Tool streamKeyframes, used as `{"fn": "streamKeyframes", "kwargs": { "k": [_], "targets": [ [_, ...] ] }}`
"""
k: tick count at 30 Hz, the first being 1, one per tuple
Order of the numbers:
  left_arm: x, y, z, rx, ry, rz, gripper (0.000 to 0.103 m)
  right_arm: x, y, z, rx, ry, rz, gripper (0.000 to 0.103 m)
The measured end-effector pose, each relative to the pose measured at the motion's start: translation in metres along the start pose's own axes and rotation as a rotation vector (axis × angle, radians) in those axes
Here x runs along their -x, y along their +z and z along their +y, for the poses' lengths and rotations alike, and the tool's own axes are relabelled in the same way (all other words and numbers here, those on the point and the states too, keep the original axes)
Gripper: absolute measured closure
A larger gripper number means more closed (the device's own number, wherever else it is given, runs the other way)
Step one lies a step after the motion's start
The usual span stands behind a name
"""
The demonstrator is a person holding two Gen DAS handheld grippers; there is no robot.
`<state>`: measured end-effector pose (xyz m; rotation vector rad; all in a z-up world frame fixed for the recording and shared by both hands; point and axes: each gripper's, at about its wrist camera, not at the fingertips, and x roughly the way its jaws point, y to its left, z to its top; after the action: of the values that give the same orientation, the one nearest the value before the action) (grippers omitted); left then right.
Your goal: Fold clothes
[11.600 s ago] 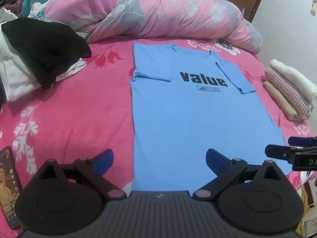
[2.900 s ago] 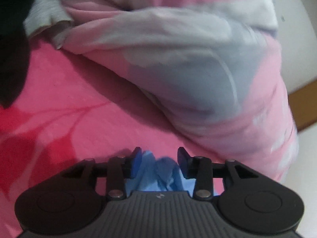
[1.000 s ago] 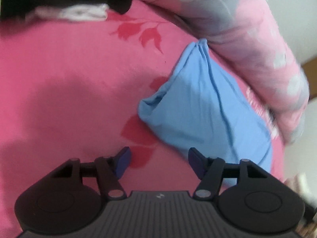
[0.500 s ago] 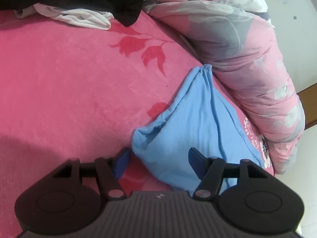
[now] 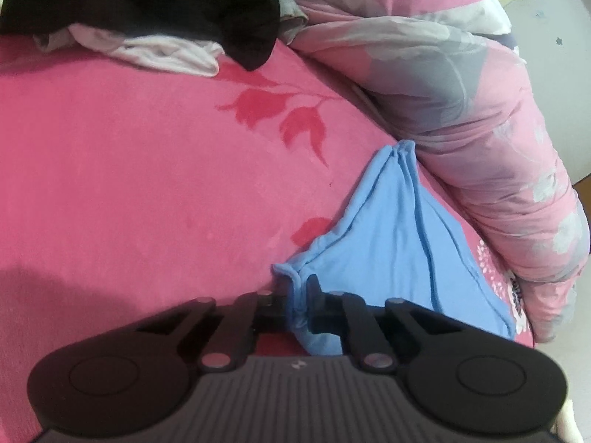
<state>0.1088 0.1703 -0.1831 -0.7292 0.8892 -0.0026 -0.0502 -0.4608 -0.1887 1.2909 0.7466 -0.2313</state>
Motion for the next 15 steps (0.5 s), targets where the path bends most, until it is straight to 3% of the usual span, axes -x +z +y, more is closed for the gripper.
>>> {"fn": "streamKeyframes", "kwargs": {
  "k": [5, 15],
  "targets": [
    [0.017, 0.004, -0.001, 0.041, -0.017, -0.050, 0.097, 0.015, -0.003, 0.015, 0.043, 0.019, -0.033, 0.098],
    [0.069, 0.018, -0.003, 0.026, -0.053, -0.026, 0.098, 0.061, -0.020, 0.039, 0.058, 0.034, -0.049, 0.098]
  ]
}}
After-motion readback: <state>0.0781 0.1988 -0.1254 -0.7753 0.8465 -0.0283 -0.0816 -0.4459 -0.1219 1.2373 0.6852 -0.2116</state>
